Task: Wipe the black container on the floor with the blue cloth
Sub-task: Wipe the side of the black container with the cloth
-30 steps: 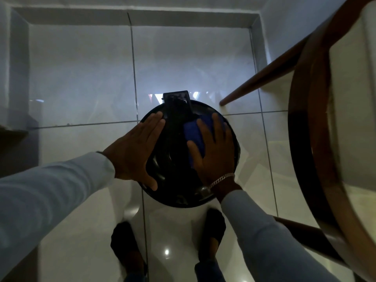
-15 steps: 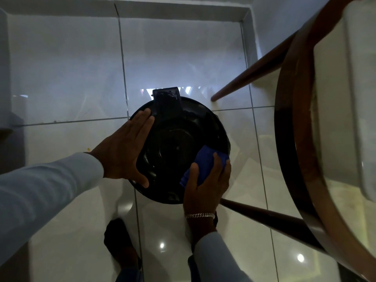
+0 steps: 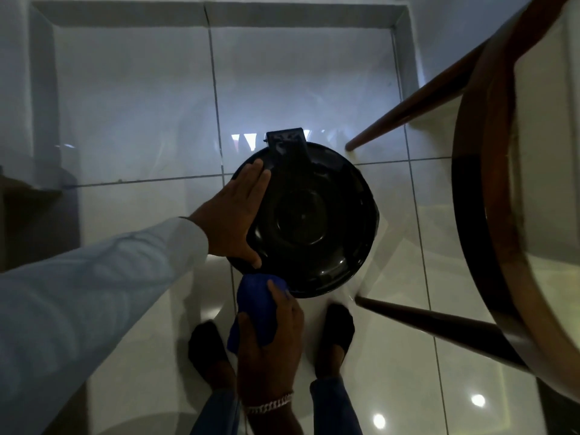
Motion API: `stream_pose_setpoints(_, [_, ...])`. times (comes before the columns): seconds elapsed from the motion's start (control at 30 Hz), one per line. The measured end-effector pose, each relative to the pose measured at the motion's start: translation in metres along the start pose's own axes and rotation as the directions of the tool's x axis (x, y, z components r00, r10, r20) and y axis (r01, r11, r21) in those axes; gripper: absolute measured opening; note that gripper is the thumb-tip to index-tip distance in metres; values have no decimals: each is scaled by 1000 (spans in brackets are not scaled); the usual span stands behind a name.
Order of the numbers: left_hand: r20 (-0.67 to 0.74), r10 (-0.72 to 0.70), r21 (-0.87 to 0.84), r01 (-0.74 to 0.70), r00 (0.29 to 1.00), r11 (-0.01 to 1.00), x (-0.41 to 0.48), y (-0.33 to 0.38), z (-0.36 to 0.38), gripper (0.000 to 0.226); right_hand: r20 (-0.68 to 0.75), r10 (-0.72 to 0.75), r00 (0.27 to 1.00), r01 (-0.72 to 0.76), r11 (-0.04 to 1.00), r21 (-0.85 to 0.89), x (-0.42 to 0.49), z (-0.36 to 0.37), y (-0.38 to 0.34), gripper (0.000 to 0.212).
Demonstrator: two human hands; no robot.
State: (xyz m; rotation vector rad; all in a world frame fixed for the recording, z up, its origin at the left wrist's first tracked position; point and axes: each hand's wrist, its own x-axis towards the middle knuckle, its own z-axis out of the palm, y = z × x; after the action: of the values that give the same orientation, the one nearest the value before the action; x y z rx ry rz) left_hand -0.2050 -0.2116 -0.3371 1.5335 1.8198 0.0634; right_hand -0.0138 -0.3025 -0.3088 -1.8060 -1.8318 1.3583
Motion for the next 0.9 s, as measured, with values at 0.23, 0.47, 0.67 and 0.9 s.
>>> stream_pose_setpoints(0.23, [67,-342,-882,216,937,418,-46,84,-64,35,-55,-233,971,235,972,25,34,-88,-75,72])
stream_pose_setpoints(0.47, [-109,-135,-994,-105,985,38,-60,189,-138,28,-153,-233,960,278,821,499,63,-233,-161,71])
stream_pose_setpoints(0.67, [-194,-200,-975,-165,961,150,-4,307,-166,31,20,5,1000,-16,804,594,136,-362,-156,59])
stream_pose_setpoints(0.9, [-262,-364,-891,-79,894,448,26,360,-155,37,-265,22,964,5,995,102,192,-367,-101,44])
